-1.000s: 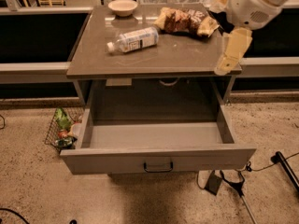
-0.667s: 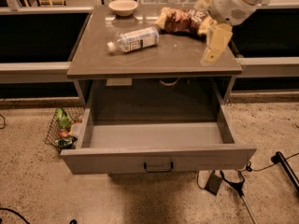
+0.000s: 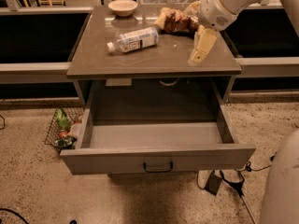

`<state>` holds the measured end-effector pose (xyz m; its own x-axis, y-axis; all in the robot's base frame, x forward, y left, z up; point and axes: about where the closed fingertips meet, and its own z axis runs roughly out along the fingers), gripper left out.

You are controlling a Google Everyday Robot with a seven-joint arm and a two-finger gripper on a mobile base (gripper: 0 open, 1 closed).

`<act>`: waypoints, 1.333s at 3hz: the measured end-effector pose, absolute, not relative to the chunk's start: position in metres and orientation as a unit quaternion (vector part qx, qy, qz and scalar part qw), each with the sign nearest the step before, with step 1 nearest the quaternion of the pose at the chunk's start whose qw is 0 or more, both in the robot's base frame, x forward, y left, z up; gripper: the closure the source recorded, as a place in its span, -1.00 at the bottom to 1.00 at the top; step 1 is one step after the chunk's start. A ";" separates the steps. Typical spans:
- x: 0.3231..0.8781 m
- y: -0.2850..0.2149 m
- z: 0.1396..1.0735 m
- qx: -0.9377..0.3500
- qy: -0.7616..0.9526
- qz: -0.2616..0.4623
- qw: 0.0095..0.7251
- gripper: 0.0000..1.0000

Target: Place blue plastic bottle into top drawer

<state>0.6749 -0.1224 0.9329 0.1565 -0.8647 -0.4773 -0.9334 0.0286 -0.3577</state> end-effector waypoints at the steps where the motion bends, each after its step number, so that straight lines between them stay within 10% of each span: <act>1: 0.691 -0.117 0.929 -0.690 0.643 0.056 0.328 -1.00; 4: 0.783 -0.047 0.915 -0.678 0.619 0.085 0.388 -1.00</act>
Offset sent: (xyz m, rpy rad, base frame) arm 0.1026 0.0312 0.0051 0.1314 -0.1180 0.0036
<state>0.7825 -0.0465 0.9149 0.2204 -0.7730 -0.5949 -0.9045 0.0663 -0.4212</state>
